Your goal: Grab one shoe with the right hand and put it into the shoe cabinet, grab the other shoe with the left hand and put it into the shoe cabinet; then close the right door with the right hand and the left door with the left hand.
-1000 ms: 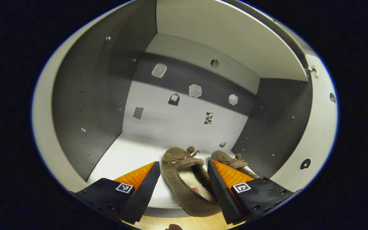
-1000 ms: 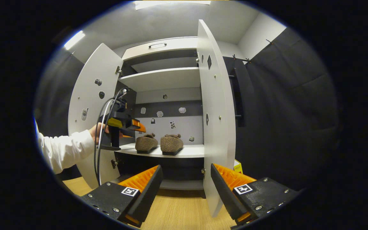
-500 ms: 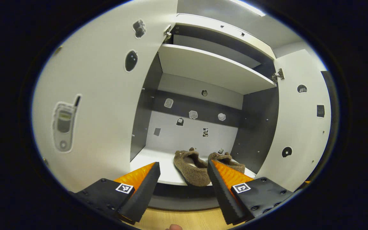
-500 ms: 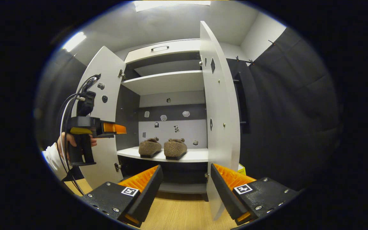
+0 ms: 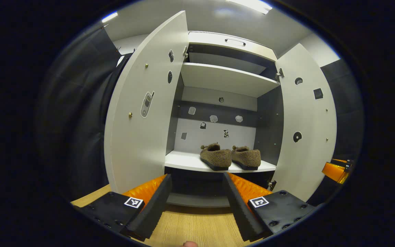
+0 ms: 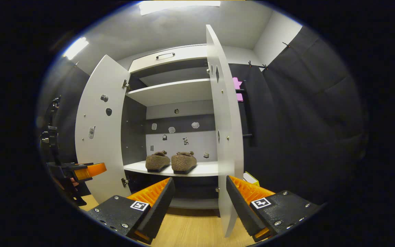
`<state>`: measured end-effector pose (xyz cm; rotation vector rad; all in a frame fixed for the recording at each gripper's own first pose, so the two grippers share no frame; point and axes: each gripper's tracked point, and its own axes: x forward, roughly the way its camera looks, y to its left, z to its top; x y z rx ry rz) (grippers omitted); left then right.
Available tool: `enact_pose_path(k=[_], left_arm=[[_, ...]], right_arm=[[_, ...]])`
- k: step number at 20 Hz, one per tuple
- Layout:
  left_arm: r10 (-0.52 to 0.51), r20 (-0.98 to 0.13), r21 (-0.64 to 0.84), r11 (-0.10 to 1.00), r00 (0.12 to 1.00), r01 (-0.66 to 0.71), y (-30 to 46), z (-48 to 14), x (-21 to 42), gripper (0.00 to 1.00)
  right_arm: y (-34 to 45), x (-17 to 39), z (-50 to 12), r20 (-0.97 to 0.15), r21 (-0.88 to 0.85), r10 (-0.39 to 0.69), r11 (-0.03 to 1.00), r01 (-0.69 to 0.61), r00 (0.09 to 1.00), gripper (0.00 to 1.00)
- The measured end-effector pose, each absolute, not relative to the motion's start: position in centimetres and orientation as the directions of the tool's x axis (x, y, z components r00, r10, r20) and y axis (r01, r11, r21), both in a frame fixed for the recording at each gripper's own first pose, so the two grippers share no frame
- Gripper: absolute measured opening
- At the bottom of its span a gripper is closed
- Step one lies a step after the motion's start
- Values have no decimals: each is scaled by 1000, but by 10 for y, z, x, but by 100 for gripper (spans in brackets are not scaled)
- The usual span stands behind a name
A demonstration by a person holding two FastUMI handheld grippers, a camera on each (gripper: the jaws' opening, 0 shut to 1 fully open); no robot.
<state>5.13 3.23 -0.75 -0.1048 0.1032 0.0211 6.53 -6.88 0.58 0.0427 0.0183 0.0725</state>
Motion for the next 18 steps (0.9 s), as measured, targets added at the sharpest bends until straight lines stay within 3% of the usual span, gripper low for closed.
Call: enact_pose_path(k=[10,18], left_arm=[[-16,-123,-120,993,992,1,11,-18,13,97],[28,-127,-87,995,992,-39,29,-21,6,97]], right_arm=[[-200,87,116,129,-55,-147,986,156,981,92],[-227,137,133,137,-107,-170,977,185,976,92]])
